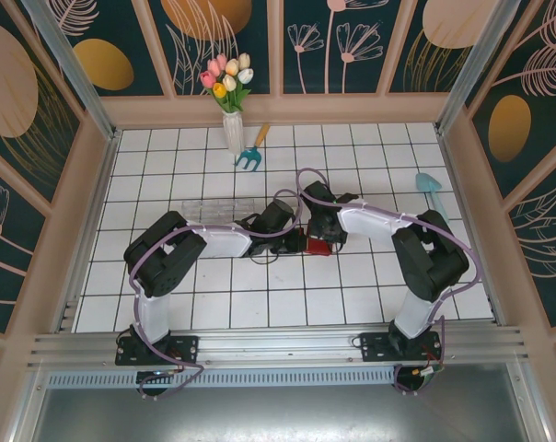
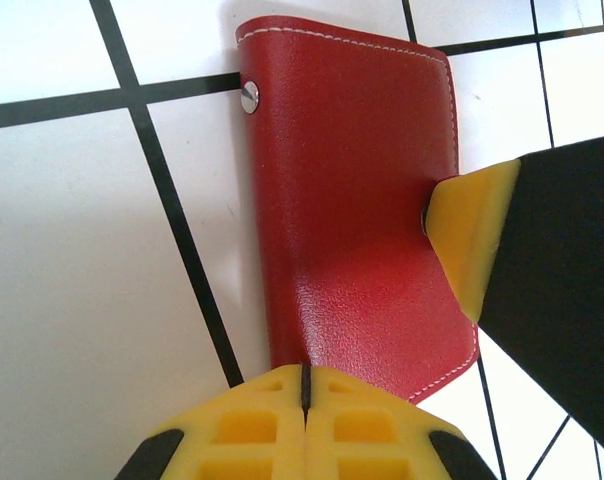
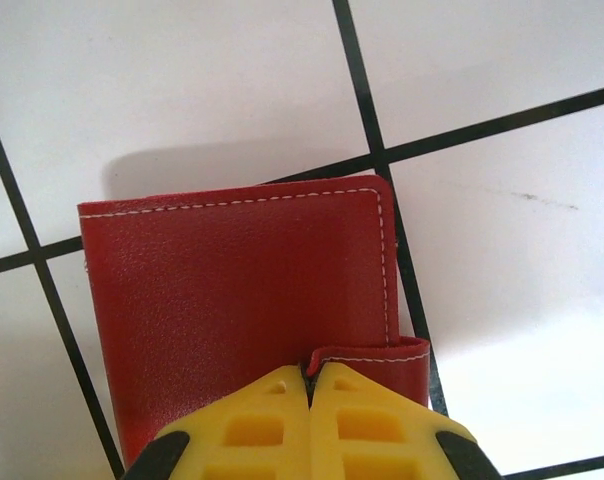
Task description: Take the credit cards out of the card holder
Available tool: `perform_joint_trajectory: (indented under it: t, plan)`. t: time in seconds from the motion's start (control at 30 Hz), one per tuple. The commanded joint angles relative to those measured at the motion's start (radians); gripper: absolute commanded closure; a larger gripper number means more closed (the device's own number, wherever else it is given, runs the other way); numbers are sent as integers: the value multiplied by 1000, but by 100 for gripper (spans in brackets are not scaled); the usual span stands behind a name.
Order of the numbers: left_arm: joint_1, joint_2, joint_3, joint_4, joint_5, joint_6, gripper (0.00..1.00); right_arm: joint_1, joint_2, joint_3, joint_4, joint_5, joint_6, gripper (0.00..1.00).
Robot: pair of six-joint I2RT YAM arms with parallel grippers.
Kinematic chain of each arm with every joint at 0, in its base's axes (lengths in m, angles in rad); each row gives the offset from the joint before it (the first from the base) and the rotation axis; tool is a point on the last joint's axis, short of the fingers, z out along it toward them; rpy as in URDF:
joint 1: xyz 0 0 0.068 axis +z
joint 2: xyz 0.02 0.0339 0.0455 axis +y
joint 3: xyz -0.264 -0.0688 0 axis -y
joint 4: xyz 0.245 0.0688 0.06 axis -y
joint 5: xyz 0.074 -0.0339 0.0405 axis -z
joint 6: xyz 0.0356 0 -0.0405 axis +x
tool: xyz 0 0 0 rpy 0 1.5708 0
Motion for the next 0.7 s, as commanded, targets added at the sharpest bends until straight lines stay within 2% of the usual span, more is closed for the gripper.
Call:
perform_joint_trajectory:
  t: [0.0,0.17,0.23,0.3,0.37,0.47,0.53,0.67]
  plan:
    - [-8,50,11,-50,-31,-3,100,7,-9,-5,-19,-16,5,100]
    - [-7,42,12,-51,-34,-10,98,-2,-133,-21,3,-37,-16,100]
    - [-6,15,2,-35,-36,-17,81,-14,-183,-25,4,-59,-27,100]
    - [5,-27,-12,-22,-42,-29,74,-32,-222,-26,3,-96,-40,100]
    - [26,-70,-19,-23,-40,-38,63,-51,-252,-27,0,-139,-53,100]
    - [53,-127,-22,-41,-45,-36,53,-64,-289,-19,4,-193,-57,100]
    - [62,-158,-12,-71,-55,-28,43,-70,-307,-8,5,-227,-54,100]
    - [66,-218,4,-139,-115,-12,42,-83,-330,-2,6,-250,-35,100]
